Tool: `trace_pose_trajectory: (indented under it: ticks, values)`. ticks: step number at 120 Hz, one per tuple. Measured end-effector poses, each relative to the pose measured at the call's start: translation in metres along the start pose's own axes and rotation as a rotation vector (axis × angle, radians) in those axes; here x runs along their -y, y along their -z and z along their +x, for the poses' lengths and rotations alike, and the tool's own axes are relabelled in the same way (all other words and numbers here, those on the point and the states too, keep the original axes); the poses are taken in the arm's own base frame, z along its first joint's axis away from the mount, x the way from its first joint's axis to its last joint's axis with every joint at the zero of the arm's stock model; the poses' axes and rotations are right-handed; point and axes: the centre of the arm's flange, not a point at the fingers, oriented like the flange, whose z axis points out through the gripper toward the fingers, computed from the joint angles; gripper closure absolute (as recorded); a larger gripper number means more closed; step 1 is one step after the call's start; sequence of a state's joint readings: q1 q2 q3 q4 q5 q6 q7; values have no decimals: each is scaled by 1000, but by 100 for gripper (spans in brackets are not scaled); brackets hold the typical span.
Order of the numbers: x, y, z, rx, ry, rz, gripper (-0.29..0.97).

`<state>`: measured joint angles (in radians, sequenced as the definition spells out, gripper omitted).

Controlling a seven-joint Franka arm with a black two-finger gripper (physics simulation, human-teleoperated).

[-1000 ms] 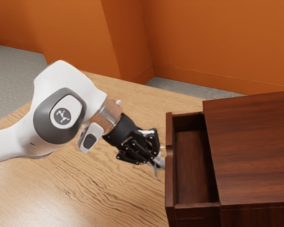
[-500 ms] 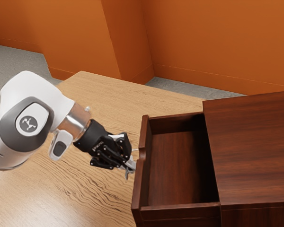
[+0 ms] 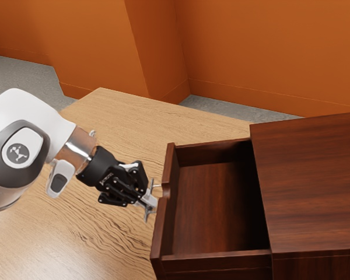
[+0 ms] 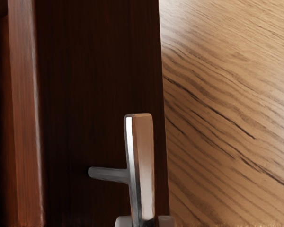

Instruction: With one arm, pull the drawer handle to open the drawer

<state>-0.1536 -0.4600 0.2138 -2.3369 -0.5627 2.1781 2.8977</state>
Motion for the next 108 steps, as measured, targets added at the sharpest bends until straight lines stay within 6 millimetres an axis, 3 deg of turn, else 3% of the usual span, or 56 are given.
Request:
trace_pose_trajectory:
  ticks: [32, 60, 70, 82, 95, 101, 108]
  values:
    - [0, 1, 1, 1, -5, -3, 74]
    - [-2, 3, 1, 3, -9, -12, 62]
    - [1, 17, 2, 28, -38, -38, 58]
    - [25, 58, 3, 93, -109, -80, 55]
    - [74, 104, -10, 156, -165, -189, 50]
    - [96, 110, -25, 163, -156, -277, 47]
    - [117, 102, -46, 158, -119, -399, 44]
